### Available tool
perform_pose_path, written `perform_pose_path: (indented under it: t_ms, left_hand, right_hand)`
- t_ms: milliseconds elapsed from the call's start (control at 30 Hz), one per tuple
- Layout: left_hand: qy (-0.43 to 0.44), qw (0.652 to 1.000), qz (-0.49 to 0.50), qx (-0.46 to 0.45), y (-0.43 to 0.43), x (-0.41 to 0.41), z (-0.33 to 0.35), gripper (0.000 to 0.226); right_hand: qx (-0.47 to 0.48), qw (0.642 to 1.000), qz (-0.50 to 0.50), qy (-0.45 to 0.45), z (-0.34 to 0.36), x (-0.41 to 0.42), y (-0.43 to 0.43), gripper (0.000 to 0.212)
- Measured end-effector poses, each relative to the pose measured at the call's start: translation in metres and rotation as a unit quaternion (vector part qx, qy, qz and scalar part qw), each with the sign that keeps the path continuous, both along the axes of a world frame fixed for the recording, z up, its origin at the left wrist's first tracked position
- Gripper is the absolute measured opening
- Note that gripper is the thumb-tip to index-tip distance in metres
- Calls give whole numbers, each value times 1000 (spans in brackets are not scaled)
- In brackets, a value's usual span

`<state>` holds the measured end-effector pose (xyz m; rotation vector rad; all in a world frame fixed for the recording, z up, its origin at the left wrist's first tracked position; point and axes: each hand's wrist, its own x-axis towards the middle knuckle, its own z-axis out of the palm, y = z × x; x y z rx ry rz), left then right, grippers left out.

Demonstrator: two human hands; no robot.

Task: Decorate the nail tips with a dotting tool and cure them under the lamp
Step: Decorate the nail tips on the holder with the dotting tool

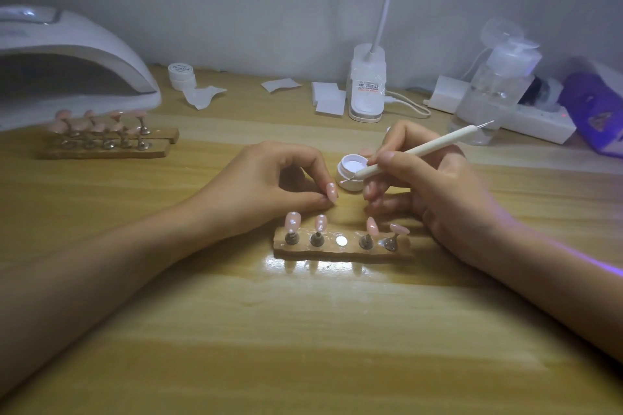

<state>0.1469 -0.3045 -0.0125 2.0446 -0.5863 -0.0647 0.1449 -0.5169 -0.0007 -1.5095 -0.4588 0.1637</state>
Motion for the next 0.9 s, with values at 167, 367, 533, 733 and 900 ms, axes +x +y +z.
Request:
perform_pose_path:
  t_ms: [167,367,533,733,900]
  left_hand:
    - [0,1000,-1,-2,0,0,0,20]
    - [5,1000,-3,-5,1,1,-1,19]
    - [1,1000,-2,0,0,2,-1,18]
    - [2,1000,-3,-3,0,1,-1,19]
    - [0,1000,-4,-3,0,1,-1,20]
  right_hand:
    - [-18,999,14,-23,-2,-1,1,19]
    - [-29,999,14,-22,-2,-1,2,19]
    - [-34,999,12,-18,-2,0,2,18]
    - [-39,999,12,-16,-3,0,2,18]
    - [-41,999,12,-16,-3,0,2,17]
